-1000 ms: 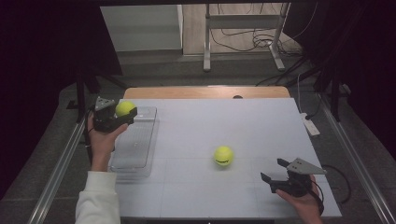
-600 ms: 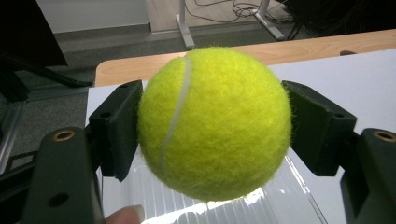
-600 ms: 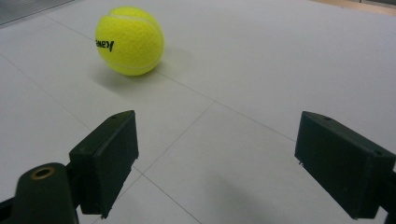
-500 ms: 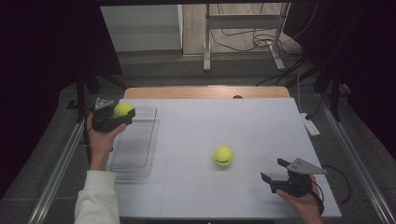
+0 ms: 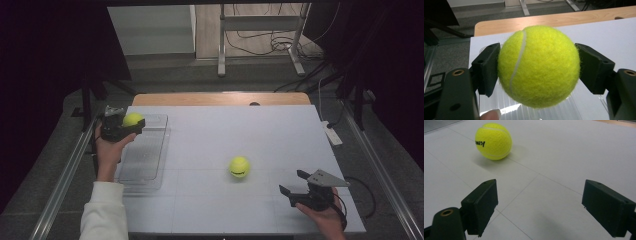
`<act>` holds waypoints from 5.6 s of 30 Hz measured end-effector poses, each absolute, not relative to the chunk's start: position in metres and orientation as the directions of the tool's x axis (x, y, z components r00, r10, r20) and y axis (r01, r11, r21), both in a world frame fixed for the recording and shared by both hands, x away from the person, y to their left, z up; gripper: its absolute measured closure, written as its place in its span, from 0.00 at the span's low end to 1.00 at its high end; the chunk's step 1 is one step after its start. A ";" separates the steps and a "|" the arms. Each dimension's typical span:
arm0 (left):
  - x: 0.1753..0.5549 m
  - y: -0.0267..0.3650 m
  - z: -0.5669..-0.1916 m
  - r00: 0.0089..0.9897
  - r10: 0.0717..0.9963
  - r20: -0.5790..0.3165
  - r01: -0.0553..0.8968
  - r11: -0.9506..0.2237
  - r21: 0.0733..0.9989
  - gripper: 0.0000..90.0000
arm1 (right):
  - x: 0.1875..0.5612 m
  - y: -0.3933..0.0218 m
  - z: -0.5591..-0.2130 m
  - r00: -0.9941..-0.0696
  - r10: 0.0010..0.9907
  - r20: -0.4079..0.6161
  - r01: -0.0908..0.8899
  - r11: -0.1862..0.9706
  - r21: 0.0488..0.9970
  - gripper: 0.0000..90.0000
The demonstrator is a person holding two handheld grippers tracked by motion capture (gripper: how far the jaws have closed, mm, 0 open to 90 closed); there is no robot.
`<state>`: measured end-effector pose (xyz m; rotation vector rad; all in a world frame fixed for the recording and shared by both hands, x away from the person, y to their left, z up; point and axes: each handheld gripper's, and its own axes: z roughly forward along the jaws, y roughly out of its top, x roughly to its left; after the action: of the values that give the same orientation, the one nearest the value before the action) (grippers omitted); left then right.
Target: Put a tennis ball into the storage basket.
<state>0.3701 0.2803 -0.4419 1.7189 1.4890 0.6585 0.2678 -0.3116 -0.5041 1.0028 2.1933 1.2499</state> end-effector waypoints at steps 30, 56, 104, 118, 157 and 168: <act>0.388 0.276 -0.462 0.200 0.979 -0.047 0.660 -0.099 0.744 0.29 | 0.268 -0.311 -0.505 -0.654 0.756 -0.007 0.382 0.338 0.860 0.15; 0.401 0.270 -0.482 0.213 0.977 0.006 0.738 -0.165 0.655 0.29 | 0.268 -0.311 -0.505 -0.652 0.758 -0.012 0.380 0.340 0.860 0.15; 0.391 0.264 -0.471 0.279 0.960 -0.025 0.666 -0.175 0.725 0.16 | 0.269 -0.310 -0.504 -0.653 0.757 -0.006 0.382 0.336 0.861 0.15; 0.369 0.256 -0.455 0.367 0.922 -0.125 0.599 -0.132 0.789 0.16 | 0.272 -0.307 -0.504 -0.656 0.755 -0.010 0.382 0.343 0.858 0.15; 0.343 0.209 -0.448 0.549 0.816 -0.184 0.542 -0.180 0.821 0.15 | 0.266 -0.313 -0.505 -0.649 0.761 -0.015 0.382 0.343 0.858 0.15; 0.339 0.195 -0.445 0.585 0.790 -0.184 0.527 -0.198 0.826 0.15 | 0.267 -0.312 -0.505 -0.646 0.763 -0.013 0.385 0.341 0.858 0.15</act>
<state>0.3394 0.1945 -0.4445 1.8707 1.0641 0.3493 0.2674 -0.3124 -0.5047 1.0078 2.1955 1.2352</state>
